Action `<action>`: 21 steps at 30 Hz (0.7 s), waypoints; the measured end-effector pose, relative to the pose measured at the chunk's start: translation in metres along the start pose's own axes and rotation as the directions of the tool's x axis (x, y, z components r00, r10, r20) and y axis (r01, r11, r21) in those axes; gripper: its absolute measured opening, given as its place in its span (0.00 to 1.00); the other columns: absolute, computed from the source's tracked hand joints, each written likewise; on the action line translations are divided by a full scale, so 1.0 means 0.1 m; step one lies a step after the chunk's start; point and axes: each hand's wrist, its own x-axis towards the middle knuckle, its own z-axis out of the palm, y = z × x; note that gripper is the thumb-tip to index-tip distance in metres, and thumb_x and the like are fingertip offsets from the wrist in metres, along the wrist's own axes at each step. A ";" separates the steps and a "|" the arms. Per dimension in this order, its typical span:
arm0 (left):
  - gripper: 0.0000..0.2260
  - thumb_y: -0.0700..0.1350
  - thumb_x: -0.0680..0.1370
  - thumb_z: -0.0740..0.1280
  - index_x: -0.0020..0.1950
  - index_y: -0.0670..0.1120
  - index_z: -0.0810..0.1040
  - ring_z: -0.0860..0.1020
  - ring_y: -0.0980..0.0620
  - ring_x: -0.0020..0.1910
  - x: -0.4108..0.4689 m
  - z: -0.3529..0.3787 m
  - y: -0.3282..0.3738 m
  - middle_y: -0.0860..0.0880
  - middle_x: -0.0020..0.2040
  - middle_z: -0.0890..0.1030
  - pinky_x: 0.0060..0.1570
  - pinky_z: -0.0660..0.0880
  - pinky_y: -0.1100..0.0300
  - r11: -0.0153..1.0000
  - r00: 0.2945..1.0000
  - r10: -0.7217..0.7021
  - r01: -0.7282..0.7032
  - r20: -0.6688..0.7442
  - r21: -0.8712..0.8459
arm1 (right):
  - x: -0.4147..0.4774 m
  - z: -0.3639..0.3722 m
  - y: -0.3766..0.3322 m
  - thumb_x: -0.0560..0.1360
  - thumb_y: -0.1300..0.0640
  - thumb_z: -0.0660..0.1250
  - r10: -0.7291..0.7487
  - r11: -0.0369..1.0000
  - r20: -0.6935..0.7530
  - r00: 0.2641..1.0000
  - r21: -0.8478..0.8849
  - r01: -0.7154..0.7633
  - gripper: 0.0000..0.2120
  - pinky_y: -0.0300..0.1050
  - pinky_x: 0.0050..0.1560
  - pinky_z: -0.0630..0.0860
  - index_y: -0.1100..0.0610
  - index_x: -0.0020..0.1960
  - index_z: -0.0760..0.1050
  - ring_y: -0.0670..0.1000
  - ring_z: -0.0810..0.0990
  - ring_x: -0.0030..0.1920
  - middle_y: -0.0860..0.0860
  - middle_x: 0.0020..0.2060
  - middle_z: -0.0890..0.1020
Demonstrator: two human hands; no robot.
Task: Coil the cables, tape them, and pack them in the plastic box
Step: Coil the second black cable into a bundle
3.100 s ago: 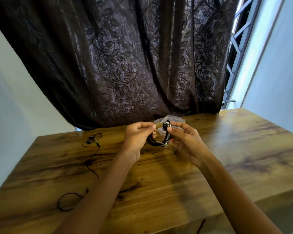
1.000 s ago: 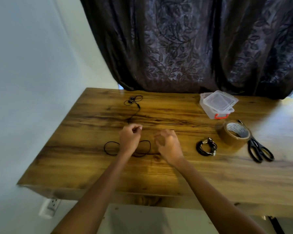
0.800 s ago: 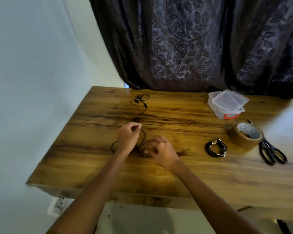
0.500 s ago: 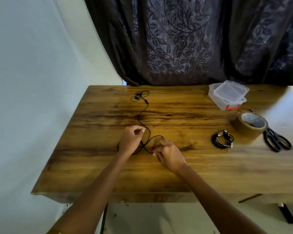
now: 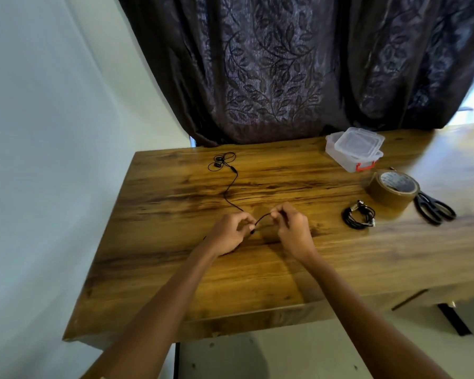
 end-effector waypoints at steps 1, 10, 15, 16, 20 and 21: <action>0.05 0.46 0.79 0.61 0.47 0.54 0.76 0.79 0.41 0.51 -0.01 -0.03 0.06 0.45 0.49 0.82 0.45 0.71 0.55 0.998 1.000 0.010 -0.010 -0.001 -0.055 | 0.04 -0.05 -0.04 0.77 0.70 0.58 0.007 1.000 -0.028 1.000 0.028 -0.006 0.07 0.34 0.40 0.71 0.62 0.46 0.73 0.46 0.75 0.40 0.50 0.39 0.77; 0.10 0.39 0.80 0.59 0.57 0.39 0.77 0.75 0.58 0.38 0.13 -0.42 0.83 0.50 0.38 0.76 0.42 0.78 0.66 0.888 0.981 0.070 0.022 0.182 -0.460 | 0.48 -0.50 -0.40 0.76 0.62 0.65 -0.060 0.992 -0.266 0.962 0.091 0.087 0.05 0.28 0.40 0.71 0.54 0.46 0.78 0.36 0.76 0.37 0.42 0.37 0.79; 0.09 0.38 0.80 0.58 0.46 0.41 0.77 0.81 0.57 0.37 0.27 -0.74 1.35 0.47 0.40 0.80 0.42 0.79 0.64 0.744 0.981 0.158 -0.043 0.113 -0.666 | 0.73 -0.85 -0.67 0.74 0.61 0.68 -0.118 0.960 -0.342 0.932 0.201 0.195 0.06 0.30 0.40 0.72 0.51 0.43 0.79 0.38 0.76 0.36 0.44 0.37 0.81; 0.10 0.37 0.80 0.57 0.46 0.40 0.76 0.82 0.56 0.37 0.30 -0.79 1.46 0.46 0.40 0.82 0.43 0.79 0.63 0.689 0.980 0.175 -0.052 0.096 -0.723 | 0.77 -0.91 -0.73 0.74 0.62 0.68 -0.123 0.951 -0.362 0.924 0.222 0.214 0.06 0.30 0.39 0.72 0.52 0.43 0.79 0.39 0.76 0.36 0.44 0.36 0.81; 0.10 0.36 0.81 0.54 0.46 0.39 0.74 0.83 0.48 0.44 0.36 -0.93 1.88 0.42 0.43 0.83 0.50 0.78 0.56 0.464 0.968 0.251 -0.092 0.031 -0.881 | 0.83 -1.04 -0.85 0.76 0.61 0.65 -0.161 0.938 -0.394 0.905 0.224 0.265 0.07 0.37 0.38 0.72 0.51 0.41 0.78 0.44 0.76 0.35 0.49 0.32 0.79; 0.10 0.36 0.81 0.54 0.46 0.38 0.73 0.82 0.47 0.46 0.37 -0.95 1.99 0.41 0.45 0.82 0.51 0.78 0.55 0.431 0.965 0.261 -0.111 0.006 -0.896 | 0.83 -1.05 -0.86 0.76 0.60 0.65 -0.155 0.942 -0.393 0.906 0.218 0.256 0.07 0.39 0.38 0.72 0.52 0.42 0.78 0.46 0.75 0.35 0.49 0.31 0.79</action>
